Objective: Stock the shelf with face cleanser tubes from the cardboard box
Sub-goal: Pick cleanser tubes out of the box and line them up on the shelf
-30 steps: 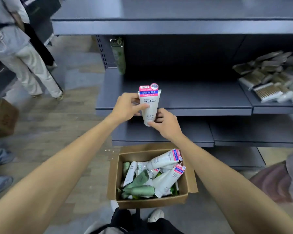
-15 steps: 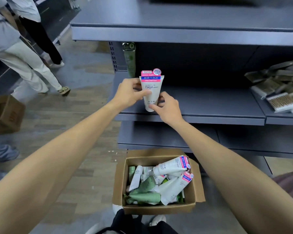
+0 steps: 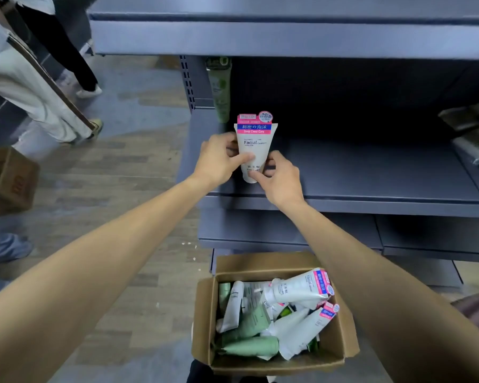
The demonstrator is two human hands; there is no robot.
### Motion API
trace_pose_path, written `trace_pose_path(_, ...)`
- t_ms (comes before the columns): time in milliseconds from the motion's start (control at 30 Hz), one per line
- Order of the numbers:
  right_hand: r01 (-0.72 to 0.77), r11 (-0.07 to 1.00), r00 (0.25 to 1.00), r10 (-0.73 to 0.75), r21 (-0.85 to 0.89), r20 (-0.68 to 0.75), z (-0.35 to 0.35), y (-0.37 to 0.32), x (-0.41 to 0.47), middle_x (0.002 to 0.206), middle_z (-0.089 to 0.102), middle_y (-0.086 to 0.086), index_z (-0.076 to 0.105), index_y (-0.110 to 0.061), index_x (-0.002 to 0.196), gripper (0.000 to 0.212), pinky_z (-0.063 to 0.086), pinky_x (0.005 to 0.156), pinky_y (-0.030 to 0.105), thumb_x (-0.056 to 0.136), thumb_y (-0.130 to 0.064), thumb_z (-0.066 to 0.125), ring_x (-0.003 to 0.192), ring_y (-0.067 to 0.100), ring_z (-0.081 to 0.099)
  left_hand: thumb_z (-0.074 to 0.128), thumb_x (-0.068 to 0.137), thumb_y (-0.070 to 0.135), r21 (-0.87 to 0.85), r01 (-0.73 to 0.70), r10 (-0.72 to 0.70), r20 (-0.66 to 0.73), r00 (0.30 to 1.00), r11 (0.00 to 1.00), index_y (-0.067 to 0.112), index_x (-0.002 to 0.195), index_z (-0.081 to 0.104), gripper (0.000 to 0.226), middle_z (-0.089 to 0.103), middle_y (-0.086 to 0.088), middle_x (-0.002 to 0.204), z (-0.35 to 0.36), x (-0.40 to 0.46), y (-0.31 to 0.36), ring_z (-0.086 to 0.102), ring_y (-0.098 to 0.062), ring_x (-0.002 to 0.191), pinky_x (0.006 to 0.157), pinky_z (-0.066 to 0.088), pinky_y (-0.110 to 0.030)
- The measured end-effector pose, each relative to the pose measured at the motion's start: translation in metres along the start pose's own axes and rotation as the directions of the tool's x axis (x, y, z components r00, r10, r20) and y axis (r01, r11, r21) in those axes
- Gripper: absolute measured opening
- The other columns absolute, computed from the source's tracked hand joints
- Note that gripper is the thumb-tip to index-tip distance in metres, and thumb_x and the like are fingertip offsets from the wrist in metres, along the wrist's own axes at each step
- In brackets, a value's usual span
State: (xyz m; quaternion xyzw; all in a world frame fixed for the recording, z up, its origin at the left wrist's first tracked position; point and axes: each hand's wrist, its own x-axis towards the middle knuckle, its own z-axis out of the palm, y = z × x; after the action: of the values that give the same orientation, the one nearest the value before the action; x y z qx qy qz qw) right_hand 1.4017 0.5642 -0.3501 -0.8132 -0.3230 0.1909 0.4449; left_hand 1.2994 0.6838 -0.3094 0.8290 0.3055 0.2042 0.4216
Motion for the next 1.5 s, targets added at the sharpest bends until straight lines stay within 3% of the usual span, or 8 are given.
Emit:
trace_pose_path(100, -0.003, 1.0, 1.0, 0.003, -0.013, -0.005, 0.004, 0.0, 0.019, 0.092, 0.065, -0.009, 0.057, -0.017, 0.103, 0.03, 0.059, 0.075, 0.036, 0.083, -0.027, 0.076, 0.086, 0.01, 0.066, 0.078, 0.08, 0.021, -0.021, -0.001, 0.001, -0.005, 1.0, 1.0, 0.014, 0.104, 0.071, 0.026, 0.075, 0.003, 0.097, 0.002, 0.021, -0.007, 0.071, -0.008, 0.084, 0.084, 0.058, -0.034)
trace_pose_path(300, 0.015, 1.0, 1.0, -0.015, -0.023, -0.026, 0.013, -0.001, 0.051, 0.099, 0.067, -0.005, 0.058, -0.016, 0.11, 0.034, 0.058, 0.08, 0.041, 0.083, -0.029, 0.075, 0.09, 0.014, 0.068, 0.078, 0.08, 0.026, 0.096, -0.062, 0.068, -0.055, 0.996, 0.993, 0.008, 0.1, 0.072, 0.028, 0.075, -0.003, 0.1, 0.0, 0.054, -0.013, 0.071, -0.014, 0.086, 0.082, 0.055, -0.025)
trace_pose_path(467, 0.041, 0.999, 0.999, -0.042, -0.031, -0.03, 0.016, -0.006, 0.077, 0.1, 0.069, -0.004, 0.06, -0.014, 0.111, 0.034, 0.057, 0.079, 0.032, 0.083, -0.025, 0.076, 0.091, 0.015, 0.069, 0.078, 0.08, 0.03, 0.121, -0.07, 0.078, -0.062, 0.995, 0.99, 0.009, 0.103, 0.071, 0.032, 0.075, -0.003, 0.103, -0.002, 0.081, -0.022, 0.071, -0.015, 0.089, 0.083, 0.055, -0.026)
trace_pose_path(700, 0.08, 0.988, 0.995, -0.087, -0.132, -0.048, 0.017, -0.008, 0.129, 0.117, 0.068, 0.001, 0.059, -0.01, 0.121, 0.045, 0.036, 0.059, 0.002, 0.085, -0.034, 0.073, 0.101, 0.012, 0.063, 0.073, 0.084, 0.026, 0.057, -0.097, 0.102, -0.104, 0.989, 0.994, 0.011, 0.114, 0.068, 0.034, 0.071, -0.001, 0.116, 0.003, 0.125, -0.026, 0.063, -0.002, 0.098, 0.068, 0.04, 0.004)
trace_pose_path(900, 0.101, 0.979, 0.992, -0.113, -0.175, -0.059, 0.014, -0.005, 0.172, 0.12, 0.067, 0.001, 0.058, -0.011, 0.123, 0.046, 0.039, 0.064, 0.01, 0.085, -0.032, 0.074, 0.108, 0.014, 0.063, 0.07, 0.086, 0.027, 0.07, -0.093, 0.104, -0.179, 0.978, 0.993, 0.009, 0.111, 0.068, 0.031, 0.071, -0.004, 0.111, 0.019, 0.161, -0.031, 0.065, -0.01, 0.098, 0.07, 0.045, -0.006)
trace_pose_path(1033, 0.116, 0.975, 0.99, -0.129, -0.188, -0.056, 0.014, -0.01, 0.19, 0.111, 0.068, 0.0, 0.06, -0.012, 0.119, 0.044, 0.035, 0.057, 0.008, 0.086, -0.039, 0.071, 0.096, 0.012, 0.063, 0.066, 0.084, 0.035, 0.076, 0.026, 0.0, -0.316, 0.949, 0.997, 0.012, 0.109, 0.066, 0.034, 0.069, -0.008, 0.107, 0.04, 0.169, -0.03, 0.064, -0.026, 0.102, 0.085, 0.055, -0.035)
trace_pose_path(1267, 0.107, 0.98, 0.992, -0.117, -0.168, -0.05, 0.017, -0.012, 0.206, 0.107, 0.065, 0.003, 0.059, -0.012, 0.112, 0.041, 0.043, 0.069, 0.027, 0.092, -0.048, 0.059, 0.094, 0.018, 0.06, 0.058, 0.093, 0.016, 0.132, 0.143, -0.075, -0.419, 0.905, 0.981, 0.005, 0.122, 0.06, 0.031, 0.064, -0.015, 0.119, 0.054, 0.18, -0.019, 0.058, -0.032, 0.114, 0.087, 0.047, -0.035)
trace_pose_path(1500, 0.12, 0.972, 0.99, -0.131, -0.203, -0.046, 0.017, -0.014, 0.22, 0.097, 0.054, -0.003, 0.058, -0.013, 0.116, 0.041, 0.035, 0.063, 0.022, 0.094, -0.047, 0.056, 0.089, 0.014, 0.049, 0.058, 0.092, 0.015, 0.147, 0.195, -0.112, -0.44, 0.891, 0.97, 0.005, 0.116, 0.062, 0.026, 0.066, -0.015, 0.112, 0.057, 0.195, -0.02, 0.061, -0.033, 0.106, 0.078, 0.047, -0.036)
